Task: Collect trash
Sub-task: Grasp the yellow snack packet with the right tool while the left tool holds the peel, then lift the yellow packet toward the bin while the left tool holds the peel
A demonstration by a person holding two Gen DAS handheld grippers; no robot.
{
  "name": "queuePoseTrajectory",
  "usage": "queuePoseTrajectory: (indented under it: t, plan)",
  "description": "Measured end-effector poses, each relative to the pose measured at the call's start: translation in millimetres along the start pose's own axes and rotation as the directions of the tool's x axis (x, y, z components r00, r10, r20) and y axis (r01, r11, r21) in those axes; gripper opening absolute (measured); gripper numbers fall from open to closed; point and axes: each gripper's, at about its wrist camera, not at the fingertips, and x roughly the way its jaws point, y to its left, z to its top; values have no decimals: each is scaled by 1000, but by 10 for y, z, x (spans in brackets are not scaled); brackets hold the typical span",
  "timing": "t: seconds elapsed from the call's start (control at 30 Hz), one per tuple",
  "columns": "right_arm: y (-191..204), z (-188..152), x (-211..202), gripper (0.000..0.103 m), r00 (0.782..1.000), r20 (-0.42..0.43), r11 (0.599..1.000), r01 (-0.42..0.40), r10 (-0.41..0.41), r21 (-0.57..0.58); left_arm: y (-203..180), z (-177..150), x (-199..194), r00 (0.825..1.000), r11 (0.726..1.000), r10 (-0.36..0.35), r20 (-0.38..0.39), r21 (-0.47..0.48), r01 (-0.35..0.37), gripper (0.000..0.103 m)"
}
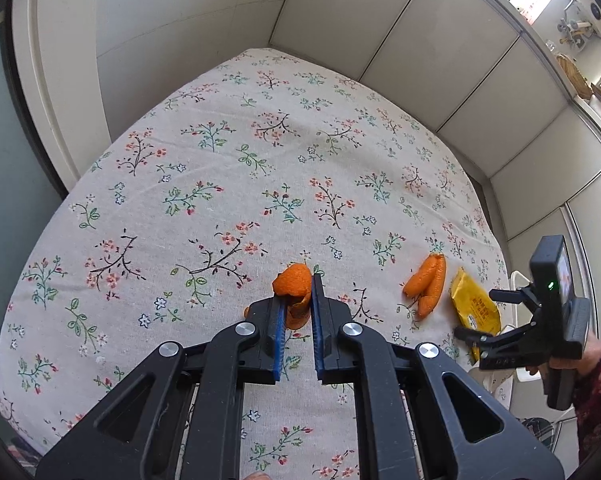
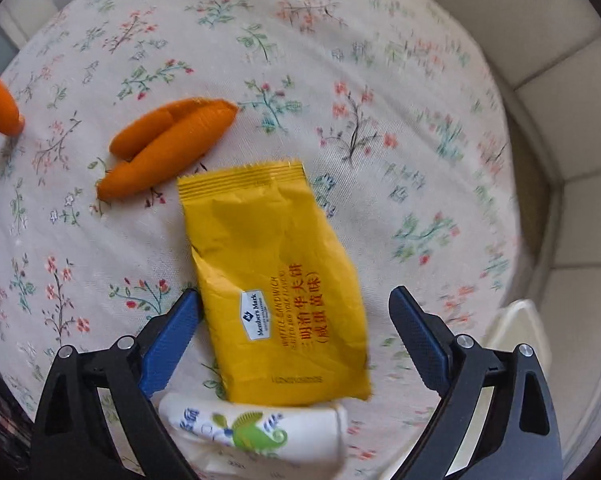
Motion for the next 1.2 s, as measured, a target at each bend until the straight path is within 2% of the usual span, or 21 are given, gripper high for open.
queuePoseTrajectory:
  t: [0.07, 0.13, 0.17, 0.3, 0.47, 0.57, 0.8, 0.97, 1.2]
  plan:
    - [-45, -14, -22, 68, 999, 13, 998, -53, 52, 25, 3, 3, 28, 1000, 1000, -2, -5, -1, 2, 11]
    - [-14, -31, -68, 56, 998, 33, 998, -56, 56, 14, -4, 6, 50, 1000, 1000, -2, -7, 2, 2, 11]
    - [0, -30, -86, 45, 997, 37, 998, -61, 60, 16, -10, 6, 55, 1000, 1000, -1, -6, 4, 1, 11]
    - [55, -15, -195, 27, 995, 83, 996, -68, 63, 62, -4, 2, 27, 1000, 1000, 5, 10, 6, -5, 11]
    - [194, 26, -468, 25, 979, 189, 988, -98, 75, 117, 53, 21, -22, 1000, 1000, -5, 24, -30, 5, 11]
    - [298, 64, -676, 25, 963, 265, 983, -98, 54, 157, 38, 40, -85, 999, 999, -3, 46, -35, 4, 11]
    - [404, 117, -1195, 25, 897, 442, 963, -108, -12, 247, -56, 146, -373, 990, 1000, 14, 143, -14, -12, 11]
    - [502, 124, -1471, 25, 855, 514, 953, -90, -75, 289, -176, 224, -518, 984, 1000, 6, 180, -8, -4, 11]
    - [422, -74, -1863, 25, 784, 600, 939, -68, -159, 337, -470, 278, -657, 977, 999, -18, 211, 36, 10, 11]
